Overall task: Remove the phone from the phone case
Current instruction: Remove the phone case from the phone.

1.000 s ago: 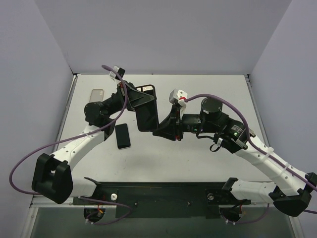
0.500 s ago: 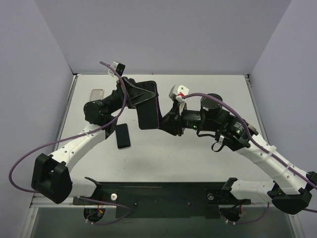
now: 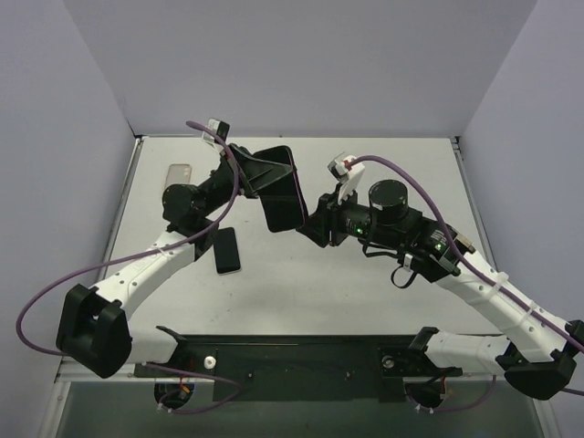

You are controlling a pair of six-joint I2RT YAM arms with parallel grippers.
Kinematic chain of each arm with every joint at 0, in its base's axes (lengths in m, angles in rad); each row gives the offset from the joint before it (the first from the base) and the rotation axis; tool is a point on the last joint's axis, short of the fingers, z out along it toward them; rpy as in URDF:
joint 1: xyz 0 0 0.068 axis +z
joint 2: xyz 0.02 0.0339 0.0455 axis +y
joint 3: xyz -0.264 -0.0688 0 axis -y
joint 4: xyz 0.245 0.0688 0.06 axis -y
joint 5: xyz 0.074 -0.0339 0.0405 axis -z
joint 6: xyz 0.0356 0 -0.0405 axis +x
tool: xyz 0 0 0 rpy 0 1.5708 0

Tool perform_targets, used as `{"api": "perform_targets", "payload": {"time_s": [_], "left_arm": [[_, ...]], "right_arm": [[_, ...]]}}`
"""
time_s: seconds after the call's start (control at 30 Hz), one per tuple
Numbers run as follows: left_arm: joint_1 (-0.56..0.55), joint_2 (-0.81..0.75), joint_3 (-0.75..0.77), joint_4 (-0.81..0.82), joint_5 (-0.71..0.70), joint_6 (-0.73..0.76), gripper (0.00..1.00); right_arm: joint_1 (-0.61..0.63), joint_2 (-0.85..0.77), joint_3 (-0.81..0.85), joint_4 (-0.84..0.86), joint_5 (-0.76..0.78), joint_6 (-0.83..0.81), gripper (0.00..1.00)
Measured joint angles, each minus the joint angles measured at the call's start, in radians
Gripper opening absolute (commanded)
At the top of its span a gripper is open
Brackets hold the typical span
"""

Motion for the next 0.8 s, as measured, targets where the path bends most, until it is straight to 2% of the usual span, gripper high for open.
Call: {"api": "perform_targets", "payload": {"time_s": [0.17,0.23,0.33,0.4,0.6,0.8], "left_arm": [[0.031,-0.123,-0.071,-0.220,-0.001,0.168,0.00],[0.063,-0.168,-0.101,-0.272,0.007,0.192,0.00],[0.108,-0.213,-0.117,-0.306,0.000,0.233,0.00],[0.117,-0.220,-0.122,-0.309,-0.011,0.254,0.00],[0.117,-0.220,-0.161,-0.345,-0.021,0.296,0.00],[0.117,-0.220,-0.163,-0.365,-0.032,0.302,0.00]], "right_arm": [[-0.011,-0.099,-0.158,0.067,-0.047,0.172,0.54],[-0.031,-0.169,-0.287,0.111,-0.046,0.253,0.56],[-0.064,-0.258,-0.435,0.134,-0.047,0.376,0.55],[-0.066,-0.297,-0.480,0.162,-0.053,0.460,0.47],[-0.066,-0.336,-0.470,0.381,-0.106,0.671,0.43],[-0.066,-0.261,-0.426,0.541,-0.145,0.785,0.38]]}}
